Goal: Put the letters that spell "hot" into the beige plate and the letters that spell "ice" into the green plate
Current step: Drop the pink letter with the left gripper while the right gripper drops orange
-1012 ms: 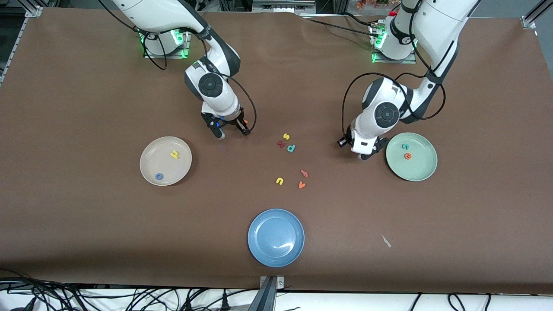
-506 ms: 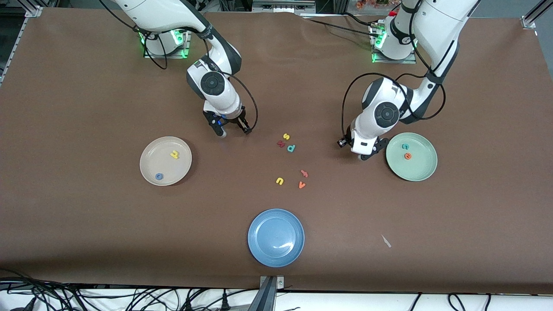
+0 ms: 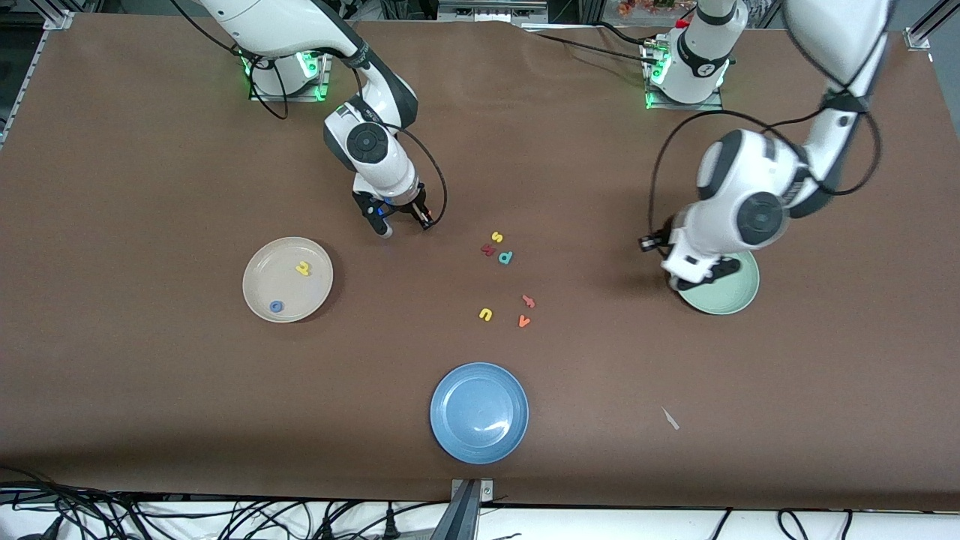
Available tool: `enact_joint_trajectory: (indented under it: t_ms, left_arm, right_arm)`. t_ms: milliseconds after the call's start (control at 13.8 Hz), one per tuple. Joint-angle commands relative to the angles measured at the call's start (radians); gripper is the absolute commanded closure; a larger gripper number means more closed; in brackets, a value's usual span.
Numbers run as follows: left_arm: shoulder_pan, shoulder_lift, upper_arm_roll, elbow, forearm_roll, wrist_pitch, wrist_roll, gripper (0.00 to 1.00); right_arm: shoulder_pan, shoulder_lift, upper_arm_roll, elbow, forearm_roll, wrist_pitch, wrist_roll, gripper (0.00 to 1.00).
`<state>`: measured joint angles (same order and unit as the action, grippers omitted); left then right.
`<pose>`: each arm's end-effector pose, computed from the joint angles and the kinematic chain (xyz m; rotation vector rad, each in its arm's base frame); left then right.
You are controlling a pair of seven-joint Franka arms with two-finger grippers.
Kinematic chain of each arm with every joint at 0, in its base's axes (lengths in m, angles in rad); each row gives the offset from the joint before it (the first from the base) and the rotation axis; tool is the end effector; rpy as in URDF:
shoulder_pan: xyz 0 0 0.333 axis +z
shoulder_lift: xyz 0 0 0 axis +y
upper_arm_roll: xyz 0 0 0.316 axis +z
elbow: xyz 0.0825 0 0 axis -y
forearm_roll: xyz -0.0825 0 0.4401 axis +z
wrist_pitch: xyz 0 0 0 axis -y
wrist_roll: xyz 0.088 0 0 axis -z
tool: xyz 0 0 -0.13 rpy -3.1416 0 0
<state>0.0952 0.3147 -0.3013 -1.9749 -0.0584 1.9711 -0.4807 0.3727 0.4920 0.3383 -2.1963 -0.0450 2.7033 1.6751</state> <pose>0.5923 -0.1292 0.2382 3.0302 0.4665 -0.5197 0.4333 0.3942 0.1013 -2.6979 1.4122 0.1687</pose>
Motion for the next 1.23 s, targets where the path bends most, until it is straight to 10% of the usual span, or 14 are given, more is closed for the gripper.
enact_joint_trajectory:
  t_ms: [0, 506, 578, 651, 723, 1157]
  left_arm:
    - [0.124, 0.024, -0.004, 0.01, 0.019, -0.023, 0.234, 1.0]
    - [0.219, 0.145, -0.005, 0.013, 0.238, 0.077, 0.329, 1.0]
    - [0.221, 0.139, -0.007, 0.018, 0.235, 0.072, 0.329, 0.67]
    - [0.222, 0.136, -0.009, 0.054, 0.229, 0.055, 0.329, 0.11]
    - [0.215, 0.135, -0.013, 0.098, 0.227, -0.005, 0.329, 0.0]
    - [0.176, 0.147, -0.058, 0.537, 0.206, -0.42, 0.33, 0.0]
  right_arm:
    - [0.012, -0.007, -0.007, -0.016, 0.007, 0.026, 0.014, 0.92]
    - [-0.196, -0.136, 0.094, -0.011, 0.004, -0.149, -0.167, 0.95]
    - [-0.216, -0.154, 0.094, -0.011, 0.005, -0.17, -0.217, 0.95]
    - [-0.256, -0.167, 0.097, -0.01, 0.004, -0.2, -0.265, 0.95]
    - [-0.312, -0.187, 0.114, -0.011, 0.005, -0.23, -0.335, 0.95]
    - [-0.543, -0.265, 0.134, -0.005, 0.008, -0.41, -0.771, 0.93]
